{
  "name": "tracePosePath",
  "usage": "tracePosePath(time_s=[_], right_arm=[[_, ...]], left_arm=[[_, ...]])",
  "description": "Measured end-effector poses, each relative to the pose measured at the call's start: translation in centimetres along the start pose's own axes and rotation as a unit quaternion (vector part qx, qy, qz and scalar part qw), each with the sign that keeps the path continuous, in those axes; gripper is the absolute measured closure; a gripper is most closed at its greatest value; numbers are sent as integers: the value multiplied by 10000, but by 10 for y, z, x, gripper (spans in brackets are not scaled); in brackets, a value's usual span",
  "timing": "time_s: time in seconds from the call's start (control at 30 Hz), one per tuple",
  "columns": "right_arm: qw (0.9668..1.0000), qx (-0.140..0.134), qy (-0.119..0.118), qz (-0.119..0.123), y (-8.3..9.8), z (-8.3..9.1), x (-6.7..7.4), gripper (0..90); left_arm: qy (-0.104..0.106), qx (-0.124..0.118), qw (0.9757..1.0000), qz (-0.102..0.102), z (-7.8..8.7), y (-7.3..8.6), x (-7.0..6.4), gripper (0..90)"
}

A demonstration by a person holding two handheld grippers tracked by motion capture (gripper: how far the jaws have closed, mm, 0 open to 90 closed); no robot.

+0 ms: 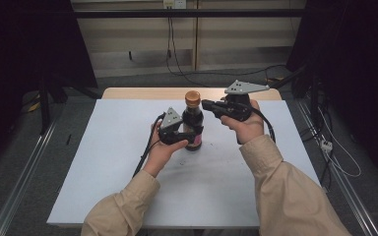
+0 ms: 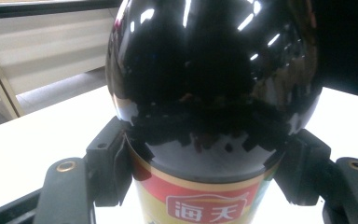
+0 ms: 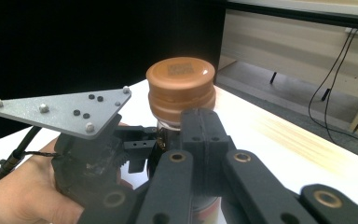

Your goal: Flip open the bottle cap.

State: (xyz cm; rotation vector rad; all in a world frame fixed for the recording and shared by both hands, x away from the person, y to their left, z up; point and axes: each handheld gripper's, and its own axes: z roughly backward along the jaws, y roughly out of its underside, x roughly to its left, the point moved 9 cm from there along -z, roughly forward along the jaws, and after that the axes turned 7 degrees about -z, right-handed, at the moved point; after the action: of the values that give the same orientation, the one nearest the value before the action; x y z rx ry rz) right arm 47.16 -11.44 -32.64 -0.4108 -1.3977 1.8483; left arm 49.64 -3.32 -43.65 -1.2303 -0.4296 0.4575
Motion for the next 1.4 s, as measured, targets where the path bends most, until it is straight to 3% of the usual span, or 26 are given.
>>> tracePosePath(time_s=[0.2,0.4,0.53,0.6,0.7,0.93,1.13,1.4], right_arm=[[9996,124,29,245,-6,-3,2,900],[9992,132,130,362,-10,-5,1,900],[9990,164,134,401,-11,-6,2,900],[9989,180,131,413,-11,-6,2,900],[9990,187,141,385,-11,-7,1,900],[9990,193,133,393,-12,-9,6,900],[9987,188,158,452,-12,-9,6,900],[9991,183,119,353,-12,-8,5,900]], left_arm=[[9,17,10000,-11,0,1,0,304],[-16,-41,10000,71,0,0,0,306],[-12,33,10000,-8,1,1,1,307],[-35,-10,10000,59,1,1,0,307],[0,45,10000,-32,1,1,1,308],[15,65,10000,43,3,2,1,308],[-6,71,10000,-10,2,2,1,308],[-37,89,10000,-2,2,2,1,310]])
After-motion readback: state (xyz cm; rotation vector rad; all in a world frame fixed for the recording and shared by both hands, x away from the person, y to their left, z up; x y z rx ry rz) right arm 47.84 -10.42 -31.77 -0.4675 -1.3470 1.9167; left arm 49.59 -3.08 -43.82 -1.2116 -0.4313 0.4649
